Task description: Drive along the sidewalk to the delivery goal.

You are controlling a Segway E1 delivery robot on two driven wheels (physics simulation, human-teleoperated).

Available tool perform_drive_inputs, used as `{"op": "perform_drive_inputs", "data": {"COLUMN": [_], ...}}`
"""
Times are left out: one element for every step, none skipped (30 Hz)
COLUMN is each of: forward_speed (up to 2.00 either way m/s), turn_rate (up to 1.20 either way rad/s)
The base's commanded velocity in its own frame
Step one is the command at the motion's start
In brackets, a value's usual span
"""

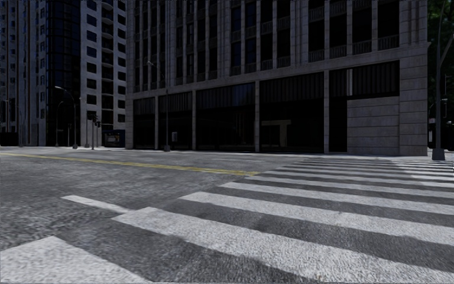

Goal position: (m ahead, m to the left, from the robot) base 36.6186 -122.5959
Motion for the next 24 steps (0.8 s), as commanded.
{"op": "perform_drive_inputs", "data": {"forward_speed": [2.0,2.0,2.0,2.0,2.0,2.0,2.0,2.0,1.99,1.99,1.99,1.99,1.99,1.99,1.99,1.99,1.99,1.99,1.99,1.99,1.99,1.99,1.99,1.99], "turn_rate": [-0.33,-0.35,-0.35,-0.37,-0.4,-0.42,-0.42,-0.43,-0.44,-0.45,-0.45,-0.46,-0.46,-0.47,-0.47,-0.47,-0.48,-0.48,-0.48,-0.48,-0.48,-0.48,-0.48,-0.48]}}
